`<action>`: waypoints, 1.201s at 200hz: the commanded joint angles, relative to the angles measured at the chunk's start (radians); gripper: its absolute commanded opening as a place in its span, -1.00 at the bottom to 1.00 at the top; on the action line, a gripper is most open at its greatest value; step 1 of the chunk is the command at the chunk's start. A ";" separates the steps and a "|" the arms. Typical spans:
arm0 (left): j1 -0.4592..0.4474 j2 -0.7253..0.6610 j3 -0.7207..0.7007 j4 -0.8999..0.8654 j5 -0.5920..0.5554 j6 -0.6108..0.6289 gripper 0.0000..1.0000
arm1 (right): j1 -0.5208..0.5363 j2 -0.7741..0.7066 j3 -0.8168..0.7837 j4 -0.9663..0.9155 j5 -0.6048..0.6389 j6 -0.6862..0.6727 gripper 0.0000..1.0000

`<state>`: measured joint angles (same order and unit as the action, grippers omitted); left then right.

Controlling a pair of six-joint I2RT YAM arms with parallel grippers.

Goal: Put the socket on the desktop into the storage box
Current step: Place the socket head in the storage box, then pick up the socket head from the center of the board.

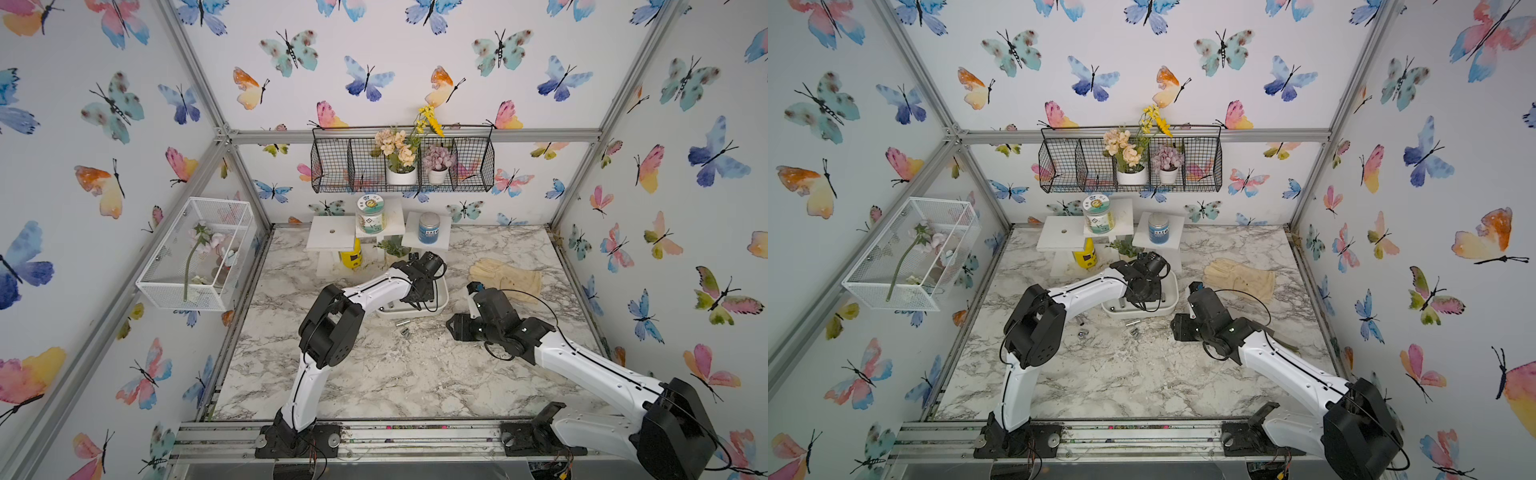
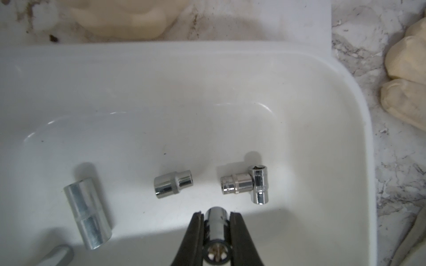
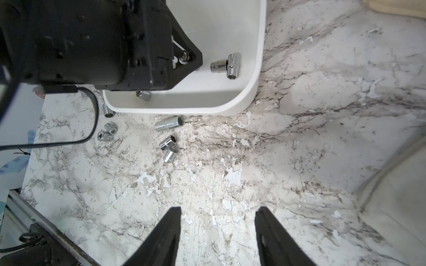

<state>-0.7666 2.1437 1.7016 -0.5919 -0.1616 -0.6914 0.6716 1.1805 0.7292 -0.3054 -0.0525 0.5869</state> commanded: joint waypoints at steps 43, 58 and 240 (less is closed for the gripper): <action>0.003 0.020 -0.013 0.018 -0.024 0.001 -0.92 | -0.004 -0.021 -0.021 0.008 -0.010 0.012 0.14; 0.002 0.019 -0.017 0.030 -0.026 0.006 -0.89 | -0.004 -0.014 -0.020 0.006 -0.007 0.010 0.13; 0.002 -0.374 -0.340 0.089 -0.065 0.014 0.03 | -0.003 0.122 0.109 -0.027 -0.045 -0.052 0.17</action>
<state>-0.7670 1.8736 1.4124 -0.5117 -0.1741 -0.6838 0.6716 1.2743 0.7967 -0.3191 -0.0631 0.5644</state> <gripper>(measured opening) 0.498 0.582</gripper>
